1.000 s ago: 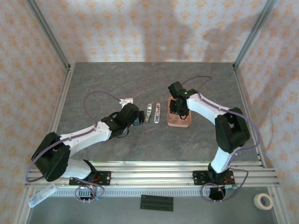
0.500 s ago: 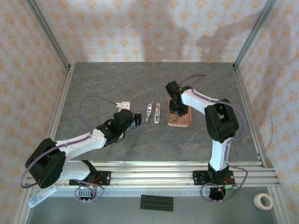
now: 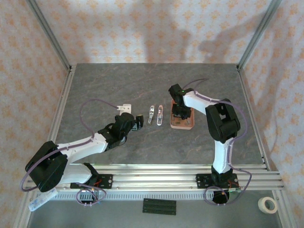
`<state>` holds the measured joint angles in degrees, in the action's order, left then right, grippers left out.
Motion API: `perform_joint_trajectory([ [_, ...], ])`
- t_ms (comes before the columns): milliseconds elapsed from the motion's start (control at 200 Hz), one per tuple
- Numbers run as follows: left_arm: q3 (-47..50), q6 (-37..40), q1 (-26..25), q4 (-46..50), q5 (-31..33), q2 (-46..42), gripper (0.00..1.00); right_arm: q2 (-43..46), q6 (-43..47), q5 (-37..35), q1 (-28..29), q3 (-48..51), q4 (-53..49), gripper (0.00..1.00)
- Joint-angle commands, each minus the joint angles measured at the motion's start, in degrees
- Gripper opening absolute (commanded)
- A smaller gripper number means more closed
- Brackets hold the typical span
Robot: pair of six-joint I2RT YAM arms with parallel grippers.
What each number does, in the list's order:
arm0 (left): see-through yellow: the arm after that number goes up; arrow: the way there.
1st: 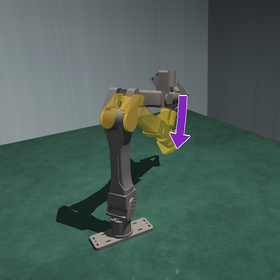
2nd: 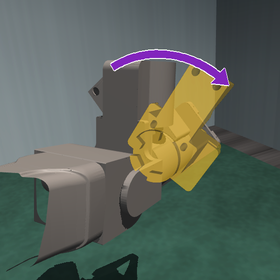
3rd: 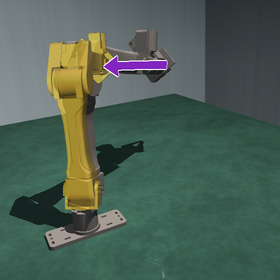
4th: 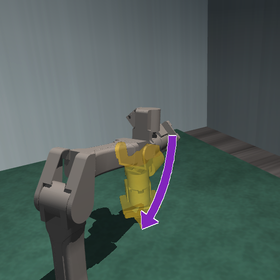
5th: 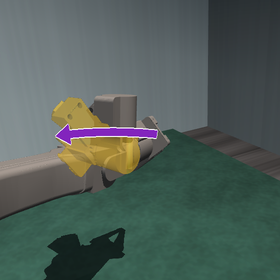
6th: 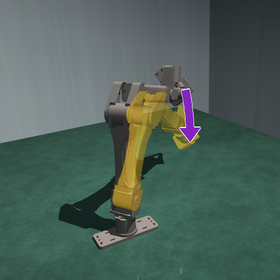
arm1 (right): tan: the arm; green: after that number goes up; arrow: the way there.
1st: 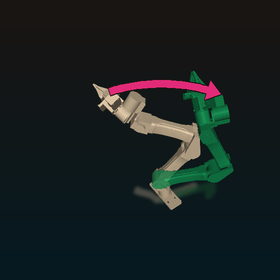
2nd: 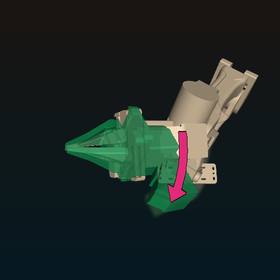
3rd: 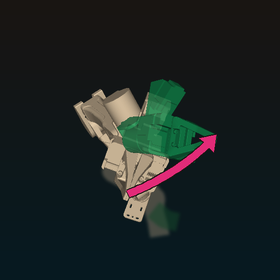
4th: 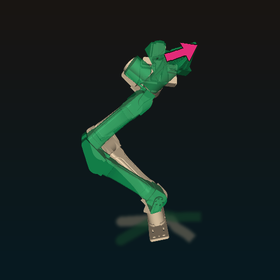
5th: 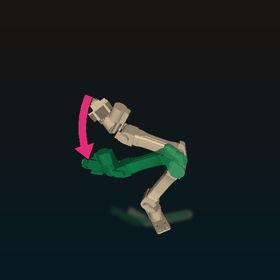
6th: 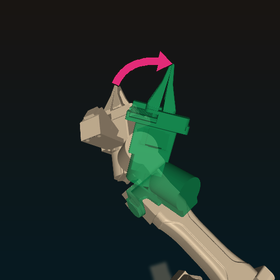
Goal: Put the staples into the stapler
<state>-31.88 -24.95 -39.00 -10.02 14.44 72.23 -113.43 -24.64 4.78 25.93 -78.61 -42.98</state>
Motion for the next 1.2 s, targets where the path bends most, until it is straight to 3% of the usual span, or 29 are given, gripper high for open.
perform_joint_trajectory([
  [0,-0.21,0.53,0.11,-1.25,1.65,0.12,0.84,-0.72,-0.64,-3.47,-0.14,-0.14,-1.47,0.30],
  [280,0.68,0.51,0.11,-1.37,2.12,-0.84,0.84,-2.62,-0.15,-2.65,-0.67,0.20,-0.23,0.28],
  [515,1.11,0.57,0.07,-1.58,2.09,-0.96,0.84,-3.59,0.04,-1.21,-1.66,1.81,1.29,0.19],
  [1191,3.05,-0.61,0.07,-9.27,1.18,2.28,0.85,14.20,-5.09,-2.56,-1.60,14.50,14.97,0.18],
])
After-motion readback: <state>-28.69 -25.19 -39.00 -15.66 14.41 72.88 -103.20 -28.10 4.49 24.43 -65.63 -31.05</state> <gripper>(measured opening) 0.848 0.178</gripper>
